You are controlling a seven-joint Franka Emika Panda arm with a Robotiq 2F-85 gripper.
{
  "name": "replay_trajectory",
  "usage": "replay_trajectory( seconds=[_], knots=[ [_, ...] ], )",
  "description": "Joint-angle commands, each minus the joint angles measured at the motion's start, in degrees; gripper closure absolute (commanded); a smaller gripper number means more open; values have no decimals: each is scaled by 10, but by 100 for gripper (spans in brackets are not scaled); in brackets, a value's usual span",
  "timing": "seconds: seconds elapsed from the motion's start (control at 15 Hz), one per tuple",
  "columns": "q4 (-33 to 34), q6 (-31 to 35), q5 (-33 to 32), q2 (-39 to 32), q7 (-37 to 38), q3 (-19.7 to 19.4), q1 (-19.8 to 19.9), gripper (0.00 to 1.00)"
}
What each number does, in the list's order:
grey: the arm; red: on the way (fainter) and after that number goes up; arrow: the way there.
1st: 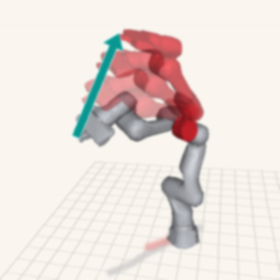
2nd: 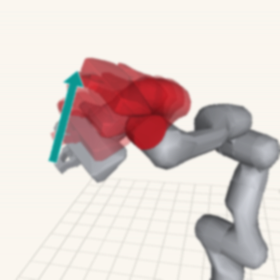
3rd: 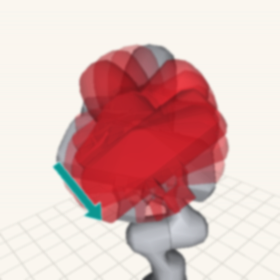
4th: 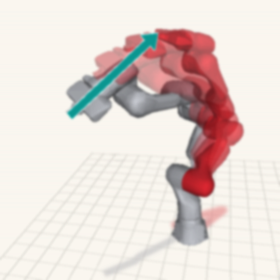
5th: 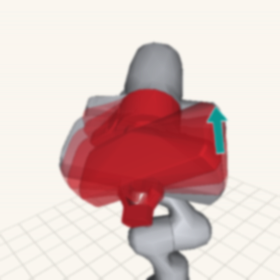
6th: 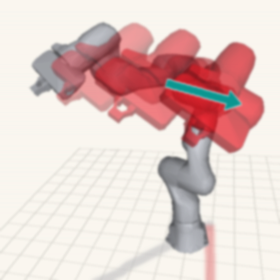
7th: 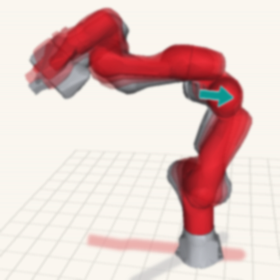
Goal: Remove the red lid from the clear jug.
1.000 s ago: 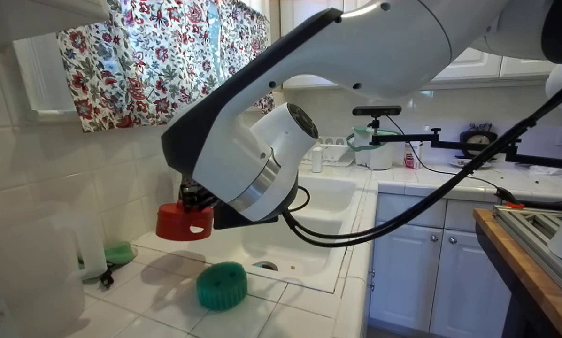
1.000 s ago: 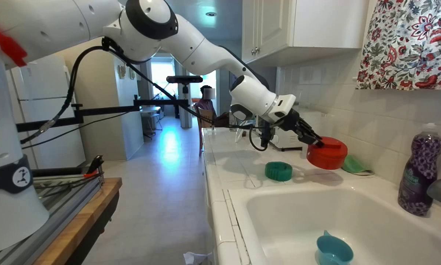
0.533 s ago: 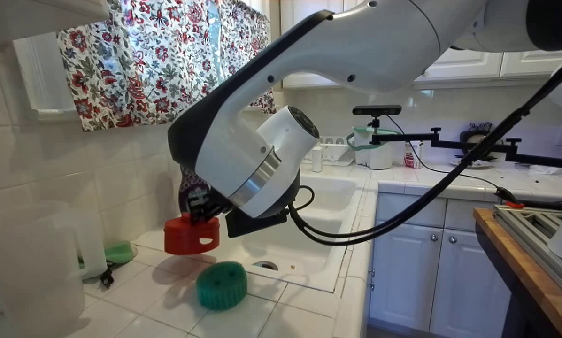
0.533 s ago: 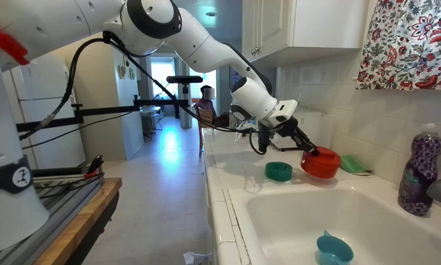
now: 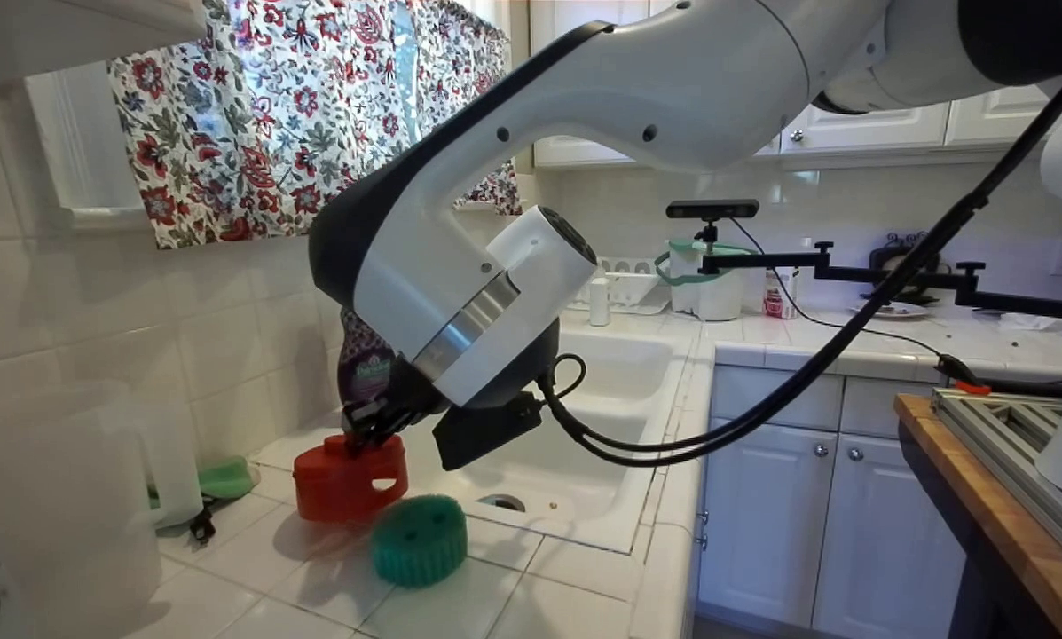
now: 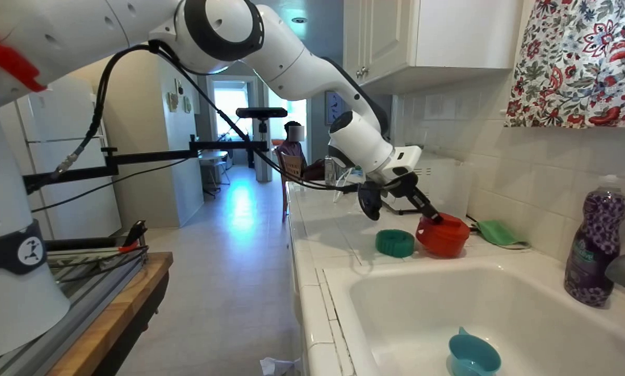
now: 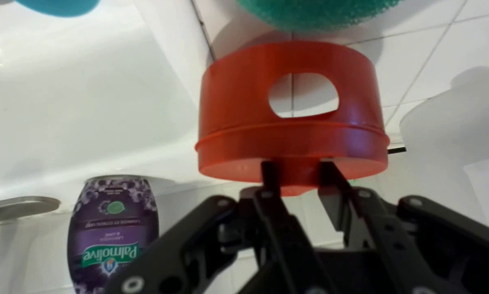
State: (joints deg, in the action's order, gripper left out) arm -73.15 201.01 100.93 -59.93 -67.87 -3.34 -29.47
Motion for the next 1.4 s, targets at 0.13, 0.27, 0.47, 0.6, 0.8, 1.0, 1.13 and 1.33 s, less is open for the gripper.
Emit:
replay_trajectory(
  seconds=[0.13, 0.27, 0.47, 0.6, 0.8, 1.0, 1.13, 1.33],
  knots=[
    [58, 56, 11, -17, -100, 76, 44, 23],
    [73, 47, 9, -18, -110, 89, 50, 8],
    [105, -11, -3, -10, -81, 93, 46, 0],
    [129, -18, 5, -3, -57, 94, 40, 0],
    [127, 6, -70, 6, 63, 95, 35, 0],
    [162, 17, 4, -5, 39, 93, 39, 0],
    [161, 21, 19, -8, 63, 92, 42, 0],
    [151, 33, 55, -8, 106, 89, 46, 0]
  ],
)
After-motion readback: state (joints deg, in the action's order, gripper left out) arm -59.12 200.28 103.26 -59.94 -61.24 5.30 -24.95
